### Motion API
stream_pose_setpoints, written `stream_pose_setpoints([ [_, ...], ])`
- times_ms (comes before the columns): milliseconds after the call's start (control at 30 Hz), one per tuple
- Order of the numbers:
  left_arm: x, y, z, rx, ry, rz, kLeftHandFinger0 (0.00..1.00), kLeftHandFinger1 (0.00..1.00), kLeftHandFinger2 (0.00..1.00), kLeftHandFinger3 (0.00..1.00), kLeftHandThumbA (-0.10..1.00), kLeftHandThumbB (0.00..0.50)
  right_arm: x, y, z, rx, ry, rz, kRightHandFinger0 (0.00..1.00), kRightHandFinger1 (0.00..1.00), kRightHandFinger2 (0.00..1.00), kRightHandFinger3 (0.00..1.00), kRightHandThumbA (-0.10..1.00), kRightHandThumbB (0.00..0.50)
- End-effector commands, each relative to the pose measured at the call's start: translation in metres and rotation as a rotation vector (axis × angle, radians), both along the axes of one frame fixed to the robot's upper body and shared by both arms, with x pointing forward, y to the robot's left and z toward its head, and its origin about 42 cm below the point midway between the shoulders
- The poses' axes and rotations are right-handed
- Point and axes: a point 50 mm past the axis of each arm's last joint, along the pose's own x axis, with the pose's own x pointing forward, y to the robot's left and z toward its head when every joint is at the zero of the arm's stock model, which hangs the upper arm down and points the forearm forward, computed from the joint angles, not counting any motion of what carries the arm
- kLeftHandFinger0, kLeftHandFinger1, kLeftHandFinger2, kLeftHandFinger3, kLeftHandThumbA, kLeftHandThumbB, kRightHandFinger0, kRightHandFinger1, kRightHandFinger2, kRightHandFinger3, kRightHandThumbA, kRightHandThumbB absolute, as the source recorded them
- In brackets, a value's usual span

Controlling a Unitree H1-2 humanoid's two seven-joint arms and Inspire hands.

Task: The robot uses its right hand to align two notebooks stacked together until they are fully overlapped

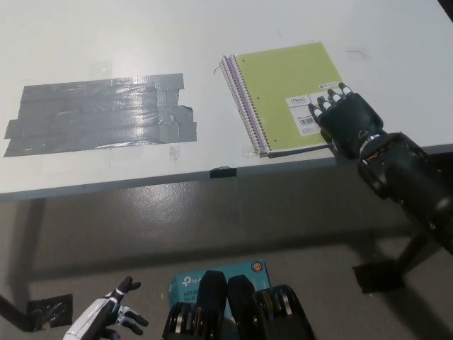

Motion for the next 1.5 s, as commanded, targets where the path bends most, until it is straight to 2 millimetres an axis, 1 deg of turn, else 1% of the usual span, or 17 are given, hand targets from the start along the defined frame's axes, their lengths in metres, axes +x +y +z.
stream_pose_setpoints([
  [0, 0.004, 0.0, 0.008, -0.002, -0.025, -0.018, 0.45, 0.48, 0.47, 0.92, 1.0, 0.5, 0.0, 0.015, 0.0, -0.035, 0.025, 0.046, 1.0, 1.0, 1.0, 1.0, 1.0, 0.458],
  [267, 0.005, -0.002, 0.009, 0.002, -0.038, -0.028, 0.43, 0.47, 0.45, 0.91, 1.0, 0.5, 0.0, 0.02, 0.002, -0.021, 0.022, 0.041, 1.0, 1.0, 1.0, 1.0, 1.0, 0.429],
  [367, 0.005, -0.002, 0.009, 0.006, -0.035, -0.027, 0.43, 0.49, 0.49, 0.9, 1.0, 0.5, 0.001, 0.021, 0.002, -0.012, 0.038, 0.025, 1.0, 1.0, 1.0, 1.0, 1.0, 0.433],
  [600, 0.006, -0.003, 0.008, 0.008, -0.034, -0.04, 0.45, 0.49, 0.5, 0.94, 1.0, 0.5, -0.001, 0.031, 0.005, -0.009, 0.042, 0.014, 1.0, 1.0, 1.0, 1.0, 1.0, 0.424],
  [800, 0.006, -0.004, 0.006, 0.003, -0.036, -0.036, 0.45, 0.48, 0.48, 0.92, 1.0, 0.5, -0.001, 0.037, 0.006, -0.011, 0.022, 0.02, 1.0, 1.0, 1.0, 1.0, 1.0, 0.419],
  [900, 0.006, -0.004, 0.007, -0.001, -0.034, -0.037, 0.46, 0.48, 0.48, 0.92, 1.0, 0.5, -0.002, 0.034, 0.006, -0.011, 0.009, 0.024, 1.0, 1.0, 1.0, 1.0, 1.0, 0.411],
  [933, 0.005, -0.004, 0.007, -0.019, -0.034, -0.033, 0.41, 0.46, 0.47, 0.9, 1.0, 0.5, -0.001, 0.031, 0.007, -0.026, 0.008, -0.004, 1.0, 1.0, 1.0, 1.0, 1.0, 0.404],
  [1067, 0.004, -0.004, 0.008, -0.016, -0.033, -0.036, 0.42, 0.47, 0.45, 0.9, 1.0, 0.5, 0.002, 0.023, 0.011, -0.047, -0.008, -0.062, 1.0, 1.0, 1.0, 1.0, 1.0, 0.404],
  [1133, 0.0, -0.003, 0.005, -0.015, -0.028, -0.029, 0.43, 0.46, 0.45, 0.89, 1.0, 0.5, 0.002, 0.019, 0.013, -0.035, -0.007, -0.101, 1.0, 1.0, 1.0, 1.0, 1.0, 0.358],
  [1167, 0.0, -0.003, 0.005, -0.015, -0.029, -0.028, 0.41, 0.44, 0.43, 0.88, 1.0, 0.5, 0.004, 0.018, 0.018, -0.045, -0.003, -0.131, 1.0, 1.0, 1.0, 1.0, 1.0, 0.259],
  [1200, 0.0, -0.003, 0.005, -0.014, -0.03, -0.026, 0.39, 0.42, 0.43, 0.87, 1.0, 0.5, 0.006, 0.015, 0.026, -0.058, 0.002, -0.178, 1.0, 1.0, 1.0, 1.0, 0.92, 0.222],
  [1233, 0.0, -0.003, 0.005, -0.014, -0.027, -0.026, 0.39, 0.42, 0.42, 0.87, 1.0, 0.5, 0.006, 0.014, 0.029, -0.049, 0.0, -0.187, 1.0, 1.0, 1.0, 1.0, 0.74, 0.182],
  [1267, -0.002, -0.003, 0.004, -0.015, -0.02, -0.025, 0.39, 0.42, 0.42, 0.87, 1.0, 0.5, 0.006, 0.013, 0.031, -0.035, 0.0, -0.201, 1.0, 1.0, 1.0, 1.0, 0.65, 0.168],
  [1300, -0.002, -0.005, 0.004, -0.012, -0.019, -0.034, 0.4, 0.43, 0.43, 0.86, 1.0, 0.5, 0.011, 0.014, 0.045, -0.039, -0.004, -0.218, 1.0, 1.0, 1.0, 1.0, 0.47, 0.113],
  [1333, -0.004, -0.006, 0.003, -0.015, -0.014, -0.038, 0.4, 0.43, 0.43, 0.85, 1.0, 0.5, 0.012, 0.015, 0.053, -0.037, -0.006, -0.221, 1.0, 1.0, 1.0, 1.0, 0.39, 0.1],
  [1400, -0.006, -0.007, 0.001, -0.018, -0.006, -0.035, 0.4, 0.43, 0.43, 0.85, 1.0, 0.5, 0.013, 0.019, 0.062, -0.005, -0.019, -0.205, 1.0, 1.0, 1.0, 1.0, 0.38, 0.108],
  [1467, -0.007, -0.006, -0.001, -0.013, -0.004, -0.032, 0.39, 0.43, 0.42, 0.84, 1.0, 0.5, 0.017, 0.036, 0.093, 0.091, -0.073, -0.135, 1.0, 1.0, 1.0, 1.0, 0.44, 0.137],
])
